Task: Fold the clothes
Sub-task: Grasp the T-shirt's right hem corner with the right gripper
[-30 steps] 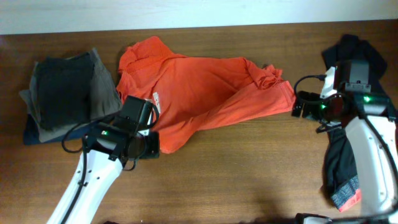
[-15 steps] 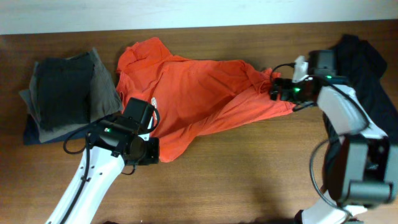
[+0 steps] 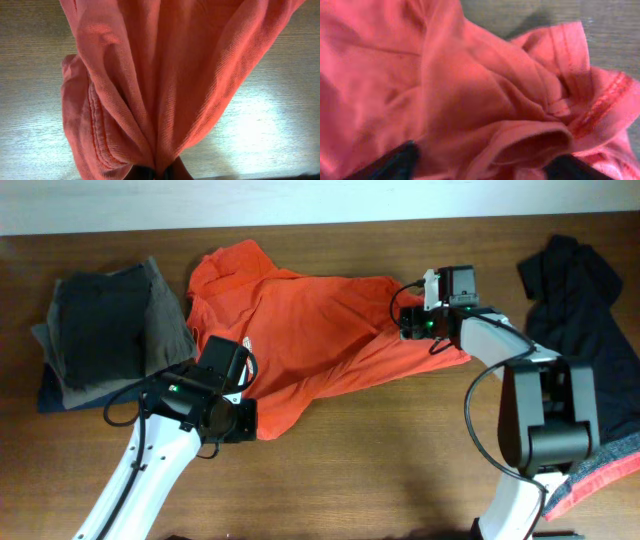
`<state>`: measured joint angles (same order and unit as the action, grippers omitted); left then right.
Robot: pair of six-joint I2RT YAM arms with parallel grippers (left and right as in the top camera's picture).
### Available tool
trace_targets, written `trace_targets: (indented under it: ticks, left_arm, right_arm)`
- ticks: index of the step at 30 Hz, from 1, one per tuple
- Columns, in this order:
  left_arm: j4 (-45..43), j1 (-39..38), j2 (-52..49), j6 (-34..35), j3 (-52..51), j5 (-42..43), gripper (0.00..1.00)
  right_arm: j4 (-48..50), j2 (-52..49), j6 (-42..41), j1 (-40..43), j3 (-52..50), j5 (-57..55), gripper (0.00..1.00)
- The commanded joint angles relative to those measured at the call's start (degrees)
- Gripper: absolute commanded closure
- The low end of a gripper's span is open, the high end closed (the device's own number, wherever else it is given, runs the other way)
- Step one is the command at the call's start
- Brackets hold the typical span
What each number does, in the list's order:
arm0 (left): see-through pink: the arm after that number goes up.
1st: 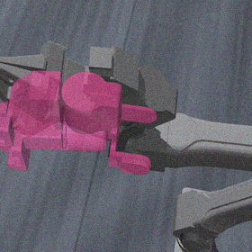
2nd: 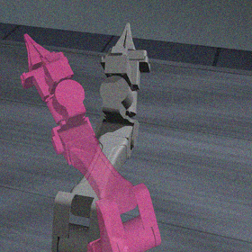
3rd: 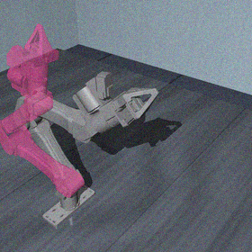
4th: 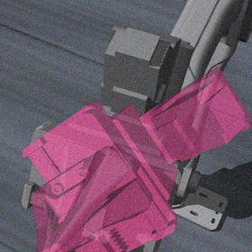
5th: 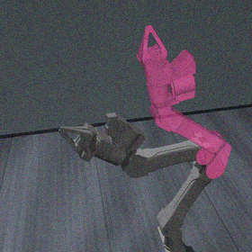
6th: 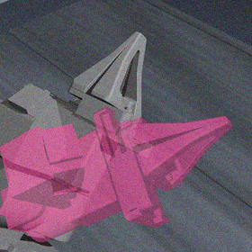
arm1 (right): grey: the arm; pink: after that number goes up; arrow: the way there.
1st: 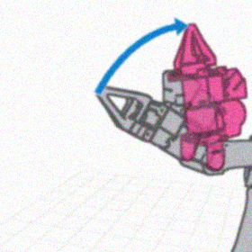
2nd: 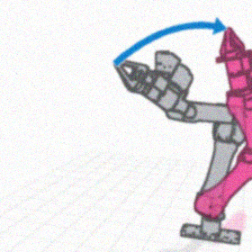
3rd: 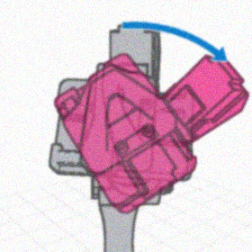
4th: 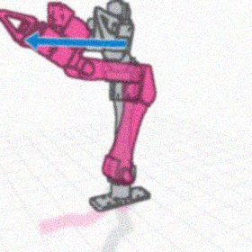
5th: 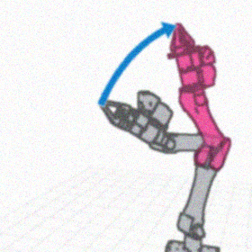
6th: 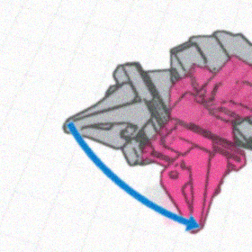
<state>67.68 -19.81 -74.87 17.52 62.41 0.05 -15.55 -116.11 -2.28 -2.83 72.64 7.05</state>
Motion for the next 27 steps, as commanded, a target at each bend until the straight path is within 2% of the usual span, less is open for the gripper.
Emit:
trace_targets:
  ticks: [1,2,3,5,10,13,16,22,24,27]
  left_arm:
    - [-0.1,0.1,-0.5,-0.9,-0.5,0.6,1.0]
    - [-0.1,0.1,-0.5,-0.9,-0.5,0.6,1.0]
    - [-0.1,0.1,-0.5,-0.9,-0.5,0.6,1.0]
    - [-0.2,0.1,-0.5,-0.9,-0.5,0.6,1.0]
    - [-0.2,0.1,-0.5,-0.9,-0.5,0.6,1.0]
    - [-0.2,0.1,-0.5,-0.9,-0.5,0.6,1.0]
    - [-0.2,0.1,-0.5,-0.9,-0.5,0.6,1.0]
    - [-0.2,0.1,-0.5,-0.9,-0.5,0.6,1.0]
    - [-0.2,0.1,-0.5,-0.9,-0.5,0.6,0.99]
    - [-0.2,0.1,-0.5,-0.9,-0.5,0.6,1.0]
  right_arm:
    - [0.9,-2.1,0.2,-0.2,-0.1,-2.7,0.34]
    - [1.3,-2.1,-0.1,-0.2,-0.1,-3.7,0.4]
    - [1.5,-2.1,-0.1,-0.2,0.1,-4.9,0.56]
    - [1.0,-2.1,-0.1,-0.2,1.0,-6.2,0.67]
    - [-3.4,-0.2,-0.1,-0.1,5.1,-13.2,0.66]
    - [-5.8,2.0,-0.1,-0.1,8.7,-16.7,0.55]
    - [-6.8,2.6,0.0,-0.1,12.0,-16.9,0.55]
    - [-3.1,2.6,-0.1,0.7,13.6,-17.2,0.55]
    - [-1.7,2.5,-3.7,2.1,13.6,-19.5,0.45]
    - [-3.2,2.5,-4.4,3.7,13.6,-18.2,0.44]
